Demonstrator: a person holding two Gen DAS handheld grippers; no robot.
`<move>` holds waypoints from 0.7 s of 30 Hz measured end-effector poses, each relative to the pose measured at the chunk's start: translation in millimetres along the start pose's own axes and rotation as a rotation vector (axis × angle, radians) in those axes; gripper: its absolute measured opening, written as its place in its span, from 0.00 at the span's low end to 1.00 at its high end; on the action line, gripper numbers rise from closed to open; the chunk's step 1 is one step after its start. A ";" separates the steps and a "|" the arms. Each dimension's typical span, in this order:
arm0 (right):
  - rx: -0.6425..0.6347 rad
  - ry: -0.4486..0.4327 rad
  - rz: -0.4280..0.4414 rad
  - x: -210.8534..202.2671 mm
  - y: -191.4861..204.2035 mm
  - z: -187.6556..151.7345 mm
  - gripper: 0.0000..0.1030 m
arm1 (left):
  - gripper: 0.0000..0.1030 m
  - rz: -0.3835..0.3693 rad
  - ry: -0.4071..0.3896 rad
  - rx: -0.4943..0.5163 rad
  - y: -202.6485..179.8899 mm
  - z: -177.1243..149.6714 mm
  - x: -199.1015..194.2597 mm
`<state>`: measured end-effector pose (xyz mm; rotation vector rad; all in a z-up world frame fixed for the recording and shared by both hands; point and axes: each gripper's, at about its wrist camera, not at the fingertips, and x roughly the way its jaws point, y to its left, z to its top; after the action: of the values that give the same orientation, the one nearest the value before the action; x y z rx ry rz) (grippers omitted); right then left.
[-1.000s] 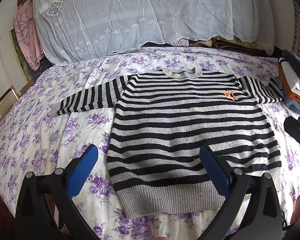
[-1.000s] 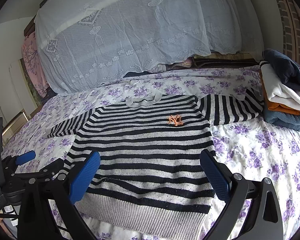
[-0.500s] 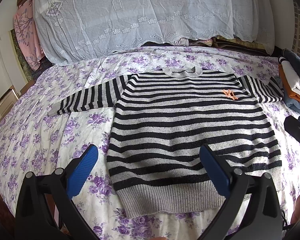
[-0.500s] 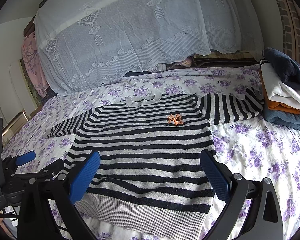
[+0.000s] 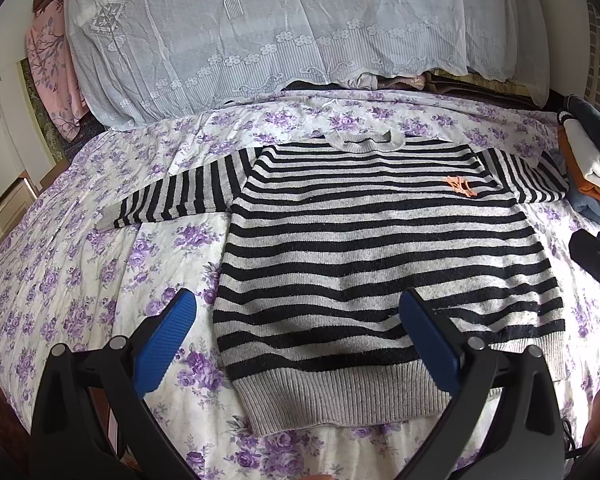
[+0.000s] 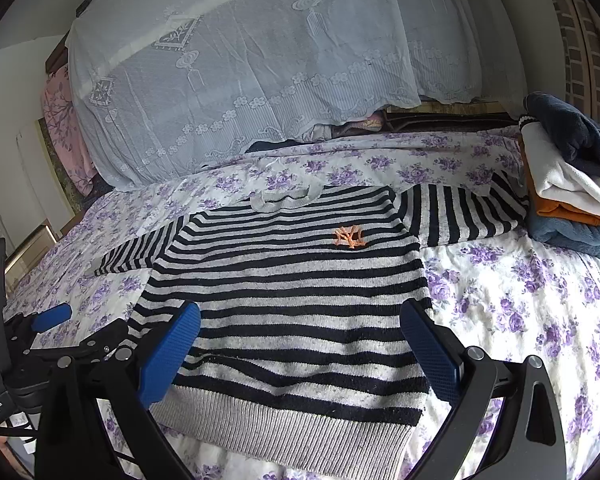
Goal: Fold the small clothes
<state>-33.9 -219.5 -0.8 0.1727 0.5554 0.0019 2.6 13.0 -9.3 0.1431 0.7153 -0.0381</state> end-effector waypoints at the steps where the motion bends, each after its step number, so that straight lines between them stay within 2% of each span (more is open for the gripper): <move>1: 0.000 0.000 0.000 -0.1 0.0 -0.1 0.97 | 0.96 0.000 0.000 0.000 0.4 -0.4 0.1; 15: 0.008 0.010 0.002 2.5 -1.3 -2.4 0.97 | 0.96 0.001 0.007 0.001 3.7 -10.0 3.7; 19: 0.014 0.030 0.001 13.3 -8.0 -4.7 0.97 | 0.96 0.009 0.030 0.008 5.2 -15.1 19.6; 21: 0.030 0.041 -0.013 24.1 -23.7 -1.8 0.97 | 0.96 0.011 0.057 0.000 8.1 -8.0 32.0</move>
<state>-15.4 -241.4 -18.8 0.1987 0.5980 -0.0156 22.2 22.6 -35.3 0.1490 0.7711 -0.0232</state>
